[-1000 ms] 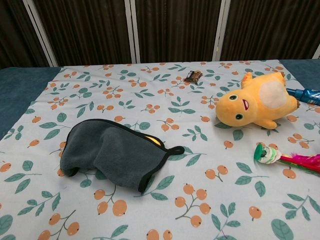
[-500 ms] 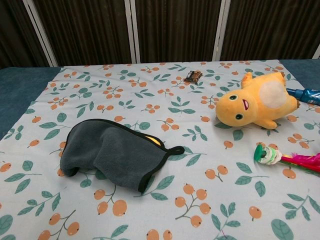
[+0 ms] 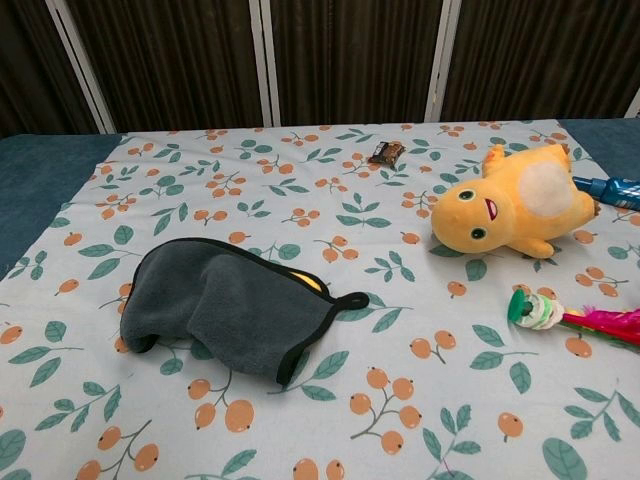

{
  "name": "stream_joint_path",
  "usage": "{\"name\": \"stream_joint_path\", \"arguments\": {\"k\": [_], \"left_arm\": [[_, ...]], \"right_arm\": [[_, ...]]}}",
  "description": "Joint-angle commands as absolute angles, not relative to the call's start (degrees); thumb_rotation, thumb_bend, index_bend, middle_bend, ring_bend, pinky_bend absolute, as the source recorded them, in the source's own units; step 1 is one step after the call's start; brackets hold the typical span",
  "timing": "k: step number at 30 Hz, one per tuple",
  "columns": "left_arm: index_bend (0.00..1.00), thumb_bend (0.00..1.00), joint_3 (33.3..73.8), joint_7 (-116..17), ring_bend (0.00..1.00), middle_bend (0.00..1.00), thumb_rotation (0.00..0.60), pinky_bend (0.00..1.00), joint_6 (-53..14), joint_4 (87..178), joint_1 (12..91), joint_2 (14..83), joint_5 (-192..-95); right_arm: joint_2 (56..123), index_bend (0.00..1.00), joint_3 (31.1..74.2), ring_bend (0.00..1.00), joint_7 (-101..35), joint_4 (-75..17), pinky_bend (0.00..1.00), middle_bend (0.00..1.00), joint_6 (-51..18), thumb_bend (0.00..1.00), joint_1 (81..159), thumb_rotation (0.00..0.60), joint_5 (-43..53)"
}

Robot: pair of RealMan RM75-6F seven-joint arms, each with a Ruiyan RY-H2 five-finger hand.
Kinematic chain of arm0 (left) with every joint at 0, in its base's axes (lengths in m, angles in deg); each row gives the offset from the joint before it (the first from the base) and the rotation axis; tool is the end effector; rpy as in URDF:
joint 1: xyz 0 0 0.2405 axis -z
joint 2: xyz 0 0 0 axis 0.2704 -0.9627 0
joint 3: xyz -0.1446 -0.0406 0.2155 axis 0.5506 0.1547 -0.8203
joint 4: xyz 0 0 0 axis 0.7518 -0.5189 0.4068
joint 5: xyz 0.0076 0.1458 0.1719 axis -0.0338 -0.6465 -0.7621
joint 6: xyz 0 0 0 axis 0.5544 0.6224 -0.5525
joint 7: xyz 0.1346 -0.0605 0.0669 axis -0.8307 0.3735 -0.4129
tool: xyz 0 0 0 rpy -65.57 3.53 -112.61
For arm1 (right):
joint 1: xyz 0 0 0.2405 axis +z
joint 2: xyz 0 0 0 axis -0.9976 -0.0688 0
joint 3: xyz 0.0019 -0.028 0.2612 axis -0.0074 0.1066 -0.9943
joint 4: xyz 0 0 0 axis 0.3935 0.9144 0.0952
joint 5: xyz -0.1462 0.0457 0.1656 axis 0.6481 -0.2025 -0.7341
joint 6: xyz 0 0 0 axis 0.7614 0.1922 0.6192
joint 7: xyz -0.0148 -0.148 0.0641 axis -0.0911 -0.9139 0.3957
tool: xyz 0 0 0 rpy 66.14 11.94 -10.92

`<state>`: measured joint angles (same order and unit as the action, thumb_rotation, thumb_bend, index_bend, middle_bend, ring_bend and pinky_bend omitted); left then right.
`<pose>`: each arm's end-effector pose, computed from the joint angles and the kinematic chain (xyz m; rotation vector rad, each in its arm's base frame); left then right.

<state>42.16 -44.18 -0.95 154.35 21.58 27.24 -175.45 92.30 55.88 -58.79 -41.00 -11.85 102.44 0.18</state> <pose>-0.3076 0.1795 0.1275 -1.5443 -1.0189 -0.9501 -0.3170 -0.2610 0.0042 1.3879 -1.1563 0.5859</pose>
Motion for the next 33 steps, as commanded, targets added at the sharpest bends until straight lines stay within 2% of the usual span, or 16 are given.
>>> {"name": "stream_joint_path", "arguments": {"k": [1, 9, 20, 33], "left_arm": [[0.0, 0.17, 42.1, -44.1, 0.0, 0.0, 0.597, 0.0, -1.0, 154.4, 21.6, 27.2, -175.4], [0.0, 0.17, 42.2, -44.1, 0.0, 0.0, 0.597, 0.0, -1.0, 154.4, 21.6, 27.2, -175.4], [0.0, 0.17, 42.2, -44.0, 0.0, 0.0, 0.596, 0.0, -1.0, 154.3, 21.6, 27.2, -175.4], [0.0, 0.17, 42.2, -43.9, 0.0, 0.0, 0.594, 0.0, -1.1, 154.4, 21.6, 27.2, -175.3]], "right_arm": [[92.4, 0.55, 55.9, 0.0, -58.7, -40.9, 0.0, 0.24, -11.7, 0.34, 102.5, 0.6, 0.3], [92.6, 0.58, 55.7, 0.0, -58.6, -41.0, 0.0, 0.26, -11.5, 0.4, 102.5, 0.6, 0.2], [92.2, 0.61, 55.7, 0.0, -58.9, -41.9, 0.0, 0.27, -11.0, 0.41, 102.5, 0.6, 0.6], [84.8, 0.62, 55.1, 0.0, -63.4, -49.6, 0.0, 0.27, -7.8, 0.41, 104.5, 0.6, 8.2]]}}
